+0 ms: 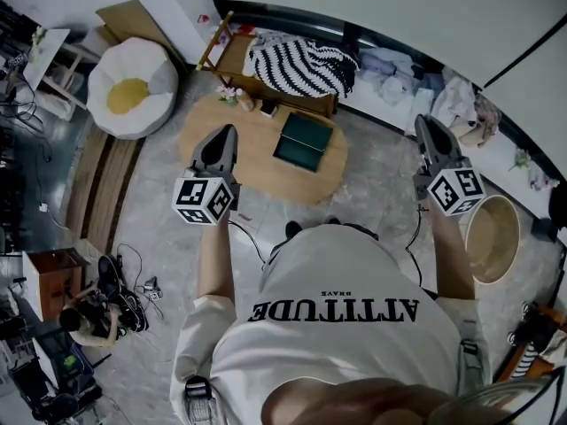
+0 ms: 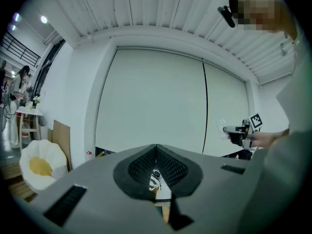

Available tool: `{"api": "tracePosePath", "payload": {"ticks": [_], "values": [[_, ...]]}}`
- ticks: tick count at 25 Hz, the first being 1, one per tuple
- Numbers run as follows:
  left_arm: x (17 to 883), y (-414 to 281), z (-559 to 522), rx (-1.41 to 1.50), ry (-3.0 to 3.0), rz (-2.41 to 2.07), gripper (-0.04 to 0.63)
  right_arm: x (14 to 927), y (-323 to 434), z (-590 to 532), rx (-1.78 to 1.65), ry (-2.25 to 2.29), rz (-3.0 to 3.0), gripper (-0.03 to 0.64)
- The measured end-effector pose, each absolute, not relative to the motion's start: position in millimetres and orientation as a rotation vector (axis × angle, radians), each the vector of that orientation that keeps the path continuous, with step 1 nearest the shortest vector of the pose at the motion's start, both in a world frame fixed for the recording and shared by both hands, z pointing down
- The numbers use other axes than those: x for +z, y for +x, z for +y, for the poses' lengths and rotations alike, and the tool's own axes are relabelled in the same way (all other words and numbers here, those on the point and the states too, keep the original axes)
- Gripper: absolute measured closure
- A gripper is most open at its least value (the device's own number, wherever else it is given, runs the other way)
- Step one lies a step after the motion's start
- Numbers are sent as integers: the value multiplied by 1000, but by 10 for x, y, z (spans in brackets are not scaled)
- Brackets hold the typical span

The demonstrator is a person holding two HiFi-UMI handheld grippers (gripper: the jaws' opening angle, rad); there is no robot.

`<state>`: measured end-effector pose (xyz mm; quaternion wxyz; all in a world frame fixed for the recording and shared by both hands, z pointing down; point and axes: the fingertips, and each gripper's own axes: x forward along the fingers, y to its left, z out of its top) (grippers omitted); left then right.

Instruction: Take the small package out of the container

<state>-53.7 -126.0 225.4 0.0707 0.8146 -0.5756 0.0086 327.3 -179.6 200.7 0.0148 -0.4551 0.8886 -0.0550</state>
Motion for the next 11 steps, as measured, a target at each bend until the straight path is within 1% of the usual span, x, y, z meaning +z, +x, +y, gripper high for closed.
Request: {"api": "tracePosePath", "payload": {"ticks": [11], "values": [[2279, -585, -1318, 33, 2453, -1723, 574, 2019, 3193, -1858, -183, -1410, 2763, 581]]}}
